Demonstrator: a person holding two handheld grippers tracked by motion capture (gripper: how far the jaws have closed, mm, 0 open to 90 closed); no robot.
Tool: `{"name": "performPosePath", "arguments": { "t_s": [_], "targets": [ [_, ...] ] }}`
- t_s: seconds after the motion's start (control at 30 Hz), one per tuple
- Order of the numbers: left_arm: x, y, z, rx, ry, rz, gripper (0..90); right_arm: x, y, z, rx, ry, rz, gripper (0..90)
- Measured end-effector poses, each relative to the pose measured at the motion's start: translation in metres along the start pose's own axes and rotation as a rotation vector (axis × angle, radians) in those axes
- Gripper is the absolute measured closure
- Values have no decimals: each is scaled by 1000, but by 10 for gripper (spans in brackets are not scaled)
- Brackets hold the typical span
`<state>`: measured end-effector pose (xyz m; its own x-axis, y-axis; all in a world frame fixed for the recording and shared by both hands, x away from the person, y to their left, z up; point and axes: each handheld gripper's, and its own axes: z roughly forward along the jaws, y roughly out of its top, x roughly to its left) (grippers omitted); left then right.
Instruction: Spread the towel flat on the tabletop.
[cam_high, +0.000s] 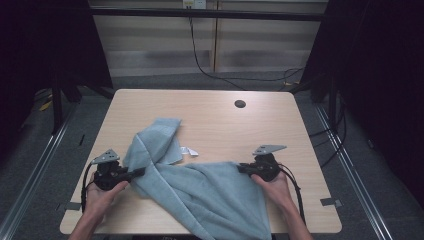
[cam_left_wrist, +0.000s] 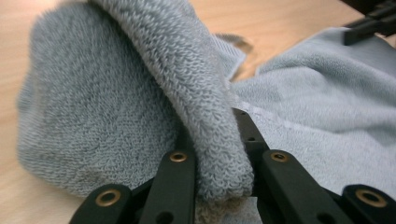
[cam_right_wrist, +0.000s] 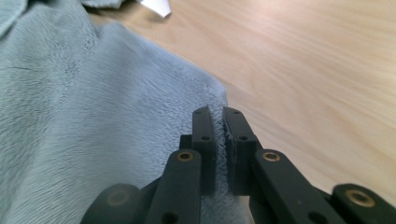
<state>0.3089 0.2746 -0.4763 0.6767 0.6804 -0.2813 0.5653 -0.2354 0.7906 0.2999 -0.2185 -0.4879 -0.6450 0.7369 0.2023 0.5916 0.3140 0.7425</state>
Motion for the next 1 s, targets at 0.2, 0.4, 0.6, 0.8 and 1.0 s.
{"name": "performPosePath", "arguments": {
  "t_s": [0.2,0.4,0.6,0.8,1.0],
  "targets": [
    [8,6,-7,-55,12,-23,806,2,-16,-63,-67,-62,25,857],
    [22,5,-11,-96,12,-80,801,6,-59,-90,-39,-80,78,845],
    [19,7,-6,-87,6,-81,671,14,-50,-83,-52,-33,31,588],
    [5,12,-17,-86,43,-85,516,22,-6,-39,-58,40,-31,602],
    [-11,16,-33,-142,41,-33,550,37,30,28,-34,165,-51,628]
  ]
}}
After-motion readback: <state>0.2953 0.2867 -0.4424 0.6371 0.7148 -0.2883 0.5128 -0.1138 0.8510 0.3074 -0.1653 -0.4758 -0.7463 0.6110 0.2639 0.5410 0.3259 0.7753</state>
